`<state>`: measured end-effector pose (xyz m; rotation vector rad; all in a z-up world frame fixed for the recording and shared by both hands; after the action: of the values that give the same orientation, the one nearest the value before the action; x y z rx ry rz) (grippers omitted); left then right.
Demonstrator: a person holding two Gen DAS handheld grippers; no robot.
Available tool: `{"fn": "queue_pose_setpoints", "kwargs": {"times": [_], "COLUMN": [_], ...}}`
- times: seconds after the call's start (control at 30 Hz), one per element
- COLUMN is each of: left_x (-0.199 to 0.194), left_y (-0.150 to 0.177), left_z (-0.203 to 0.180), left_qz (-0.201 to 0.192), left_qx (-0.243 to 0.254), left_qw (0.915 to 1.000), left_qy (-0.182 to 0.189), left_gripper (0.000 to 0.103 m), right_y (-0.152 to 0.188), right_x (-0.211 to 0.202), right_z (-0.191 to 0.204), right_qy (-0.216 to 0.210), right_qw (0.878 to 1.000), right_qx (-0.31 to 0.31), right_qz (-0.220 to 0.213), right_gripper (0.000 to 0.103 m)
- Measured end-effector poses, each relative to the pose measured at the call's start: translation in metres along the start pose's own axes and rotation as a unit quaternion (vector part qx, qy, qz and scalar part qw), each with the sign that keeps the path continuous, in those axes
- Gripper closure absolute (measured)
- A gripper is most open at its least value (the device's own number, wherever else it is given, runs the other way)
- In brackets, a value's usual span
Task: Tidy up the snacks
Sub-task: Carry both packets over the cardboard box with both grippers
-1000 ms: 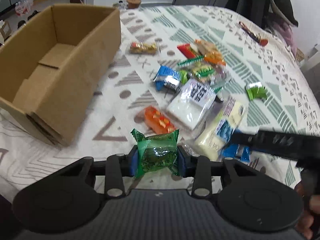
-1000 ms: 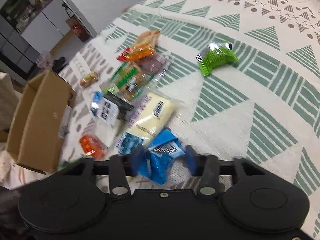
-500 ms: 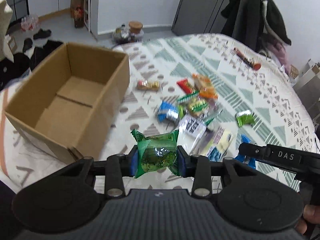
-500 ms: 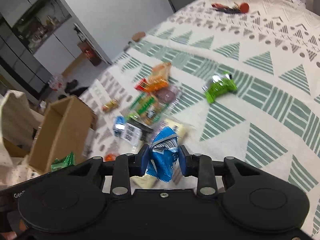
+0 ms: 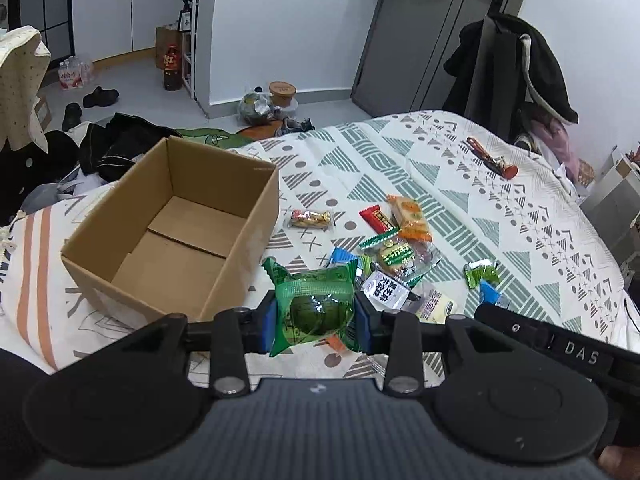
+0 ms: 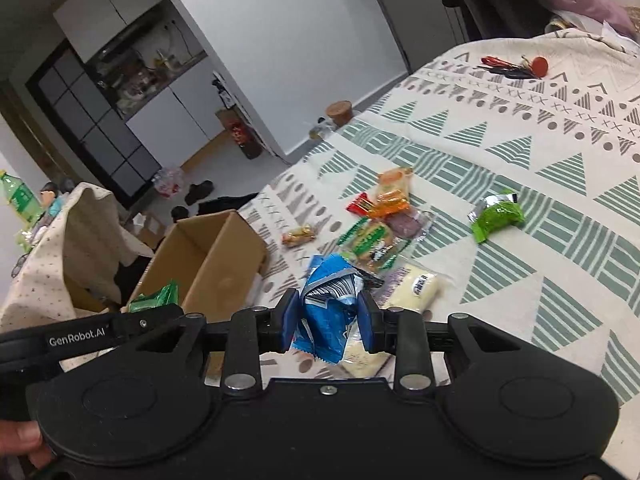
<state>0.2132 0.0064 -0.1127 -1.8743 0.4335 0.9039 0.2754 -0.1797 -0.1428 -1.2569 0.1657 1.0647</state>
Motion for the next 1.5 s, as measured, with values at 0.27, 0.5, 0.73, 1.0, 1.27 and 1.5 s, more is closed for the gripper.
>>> {"fn": "queue_pose_setpoints", "kwargs": {"times": [0.27,0.5,0.73,1.0,1.27,1.5], "left_x": [-0.018,-0.027,-0.025,-0.022,-0.001,0.024], "left_y": [-0.013,-0.024,-0.036,-0.056,-0.070,-0.086], "left_z": [0.013,0.030,0.046,0.072,0.097,0.119], "left_qz": [-0.019,-0.029,-0.032,-0.039,-0.029,-0.020], "left_qx": [-0.004,-0.014,-0.027,-0.041,-0.054,-0.068], "left_qw": [0.9998,0.9995,0.9991,0.9984,0.9981,0.9974], "left_qy": [0.001,0.003,0.007,0.008,0.011,0.013], "left_gripper": [0.065,0.065,0.065,0.065,0.065,0.065], "right_y": [-0.002,-0.007,-0.013,-0.024,-0.033,-0.043], "right_x": [-0.009,-0.012,-0.007,0.010,0.046,0.078], "right_z": [0.020,0.037,0.052,0.081,0.114,0.140], "right_qy": [-0.019,-0.032,-0.039,-0.067,-0.085,-0.105], "right_qw": [0.999,0.999,0.997,0.994,0.993,0.992], "right_qx": [-0.016,-0.020,-0.032,-0.049,-0.056,-0.057], "right_qz": [-0.019,-0.038,-0.055,-0.068,-0.052,-0.040], "right_gripper": [0.072,0.072,0.072,0.072,0.072,0.072]}}
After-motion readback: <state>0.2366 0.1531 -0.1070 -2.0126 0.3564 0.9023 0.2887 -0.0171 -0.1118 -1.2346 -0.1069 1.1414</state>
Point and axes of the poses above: each gripper's, at about its wrist camera, not at the fingertips, and x roughly the way its jaws point, z to its left, y to its underside, the point moved 7 cm from there along x, roughly the way its jaws point, and after that the axes turned 6 degrees about -x, right-handed, at the moved point
